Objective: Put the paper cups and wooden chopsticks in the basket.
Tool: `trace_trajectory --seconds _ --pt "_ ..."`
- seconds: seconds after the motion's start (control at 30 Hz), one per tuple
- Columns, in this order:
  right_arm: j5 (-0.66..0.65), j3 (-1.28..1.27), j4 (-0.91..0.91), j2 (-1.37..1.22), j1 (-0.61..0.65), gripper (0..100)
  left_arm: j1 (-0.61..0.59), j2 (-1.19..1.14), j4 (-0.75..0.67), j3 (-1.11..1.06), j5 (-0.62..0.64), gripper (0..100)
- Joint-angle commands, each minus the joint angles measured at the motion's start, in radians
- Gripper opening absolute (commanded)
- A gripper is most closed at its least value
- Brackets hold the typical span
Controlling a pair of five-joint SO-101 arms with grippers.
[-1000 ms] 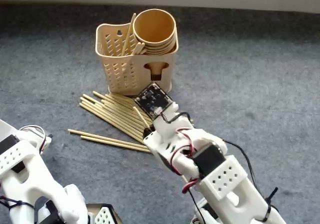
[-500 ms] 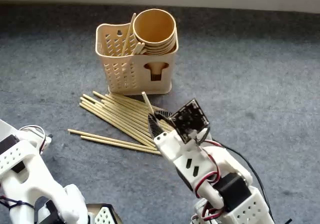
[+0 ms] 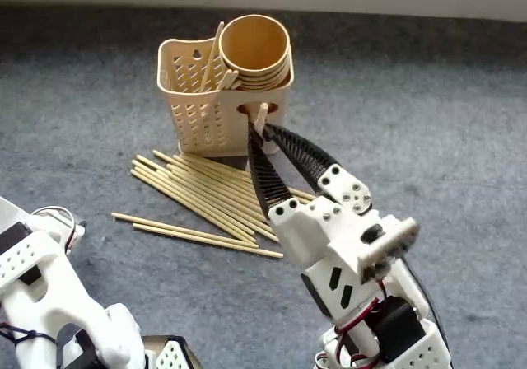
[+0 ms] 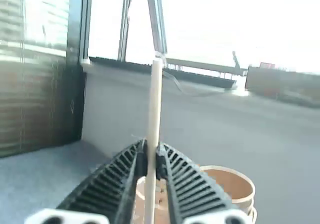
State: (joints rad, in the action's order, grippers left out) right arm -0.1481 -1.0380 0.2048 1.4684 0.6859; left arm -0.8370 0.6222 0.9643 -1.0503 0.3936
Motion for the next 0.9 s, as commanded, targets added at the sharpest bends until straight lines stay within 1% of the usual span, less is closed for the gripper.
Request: trace_trajectory --seconds 0.0,0.4,0.73,0.87 --pt "0.0 0.068 -0.143 -0.085 -0.012 0.5 -0.005 0.002 -0.015 0.004 0.003 25" --pt "0.0 0.397 -0.381 -0.601 -0.013 0.5 -0.007 0.002 -0.015 0.004 0.003 25" --pt "0.0 0.559 -0.469 -0.906 -0.018 0.5 -0.007 0.002 -0.015 0.004 0.003 25" --pt "0.0 0.588 -0.469 -0.993 -0.059 0.5 -0.007 0.002 -0.015 0.004 0.003 25"
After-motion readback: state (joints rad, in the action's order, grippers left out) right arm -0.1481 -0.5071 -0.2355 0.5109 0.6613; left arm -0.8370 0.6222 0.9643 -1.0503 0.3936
